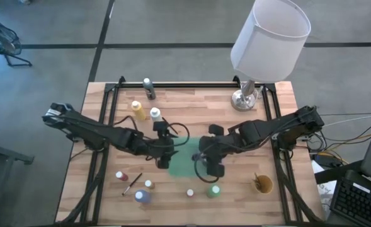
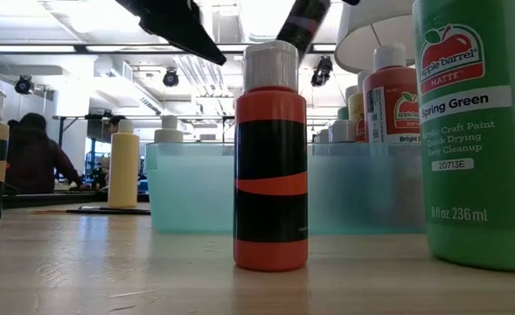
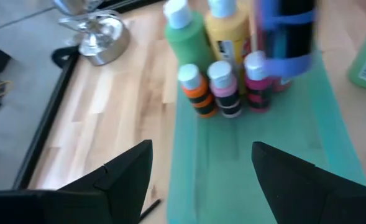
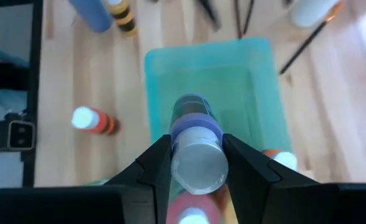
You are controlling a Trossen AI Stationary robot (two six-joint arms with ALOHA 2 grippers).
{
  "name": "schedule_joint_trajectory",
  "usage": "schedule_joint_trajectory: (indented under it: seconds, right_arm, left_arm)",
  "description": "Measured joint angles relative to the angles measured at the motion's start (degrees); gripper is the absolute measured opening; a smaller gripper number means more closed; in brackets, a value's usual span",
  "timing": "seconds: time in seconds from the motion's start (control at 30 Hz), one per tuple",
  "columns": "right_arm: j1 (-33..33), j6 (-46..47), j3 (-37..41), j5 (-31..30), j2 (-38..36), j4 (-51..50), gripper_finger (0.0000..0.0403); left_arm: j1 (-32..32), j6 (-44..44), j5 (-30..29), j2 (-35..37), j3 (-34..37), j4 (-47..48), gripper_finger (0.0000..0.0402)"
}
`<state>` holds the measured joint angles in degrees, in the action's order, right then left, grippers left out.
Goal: Pick & Place Paint Supplies
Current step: Put the purple paint bottle into the green bin
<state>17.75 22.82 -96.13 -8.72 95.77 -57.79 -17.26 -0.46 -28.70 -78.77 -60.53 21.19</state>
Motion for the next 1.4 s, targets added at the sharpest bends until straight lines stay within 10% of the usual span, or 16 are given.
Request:
schedule_joint_trajectory:
  seconds: [1.4]
  right_arm:
    - [2.50,-0.27,-12.38,4.66,23.23,-16.46,0.0113]
  left_arm:
    - [0.04,2.13,-2.74,8.55,6.44,-8.21,0.0277]
